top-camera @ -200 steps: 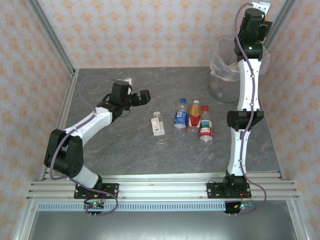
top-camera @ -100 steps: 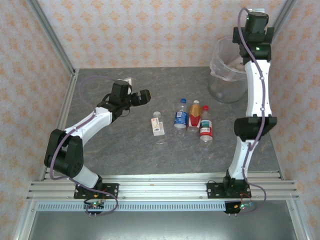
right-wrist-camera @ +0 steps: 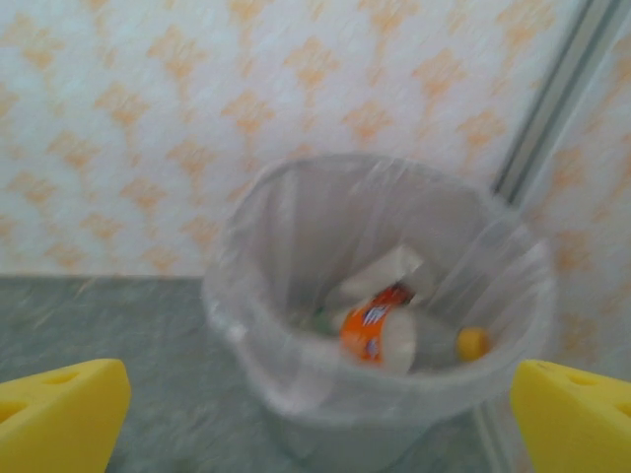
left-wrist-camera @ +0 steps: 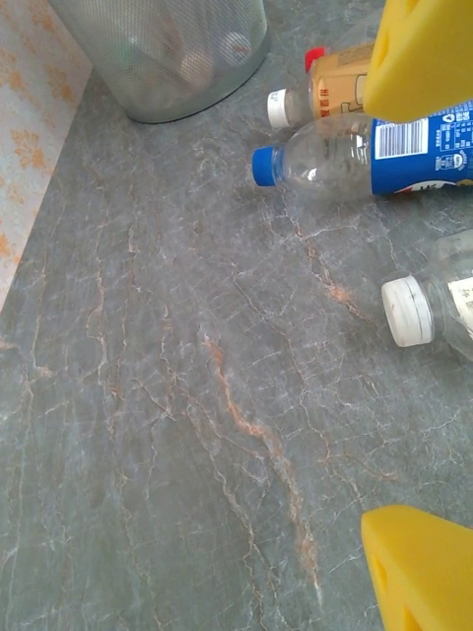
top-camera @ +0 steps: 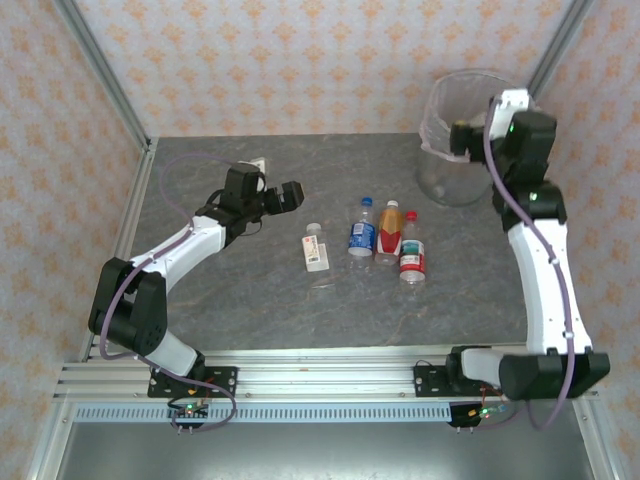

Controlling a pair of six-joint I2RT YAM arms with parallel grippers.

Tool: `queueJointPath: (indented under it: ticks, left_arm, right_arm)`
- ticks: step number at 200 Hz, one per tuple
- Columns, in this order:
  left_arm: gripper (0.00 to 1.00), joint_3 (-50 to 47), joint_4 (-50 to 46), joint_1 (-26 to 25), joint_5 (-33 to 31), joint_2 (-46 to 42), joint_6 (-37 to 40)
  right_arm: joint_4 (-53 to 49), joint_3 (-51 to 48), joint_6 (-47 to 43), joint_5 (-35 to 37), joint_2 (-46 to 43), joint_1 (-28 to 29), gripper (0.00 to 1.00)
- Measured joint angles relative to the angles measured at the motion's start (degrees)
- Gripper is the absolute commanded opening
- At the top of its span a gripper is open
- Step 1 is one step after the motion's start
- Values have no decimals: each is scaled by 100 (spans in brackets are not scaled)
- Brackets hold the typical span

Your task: Put the plastic bottles in the bin

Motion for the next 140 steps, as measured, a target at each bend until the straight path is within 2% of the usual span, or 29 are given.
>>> queueJointPath:
  ticks: [29,59,100,140]
  left_arm:
    - [100,-22,-2,-50,-31,-7,-94]
    - [100,-22,-4,-125,-155,-31,-188]
    - [100,-26,-28,-162,-356,-55,-404]
    - [100,-26,-201,-188,-581,-55,-520]
  right_arm:
    - [708,-1932,610,-483,-1049,26,99]
    - [874,-2667,1325,-837,-1556,28,99]
    - [964,-3460,2251,-809,-1749,39,99]
    - [916,-4579,3276,-684,-1482,37,99]
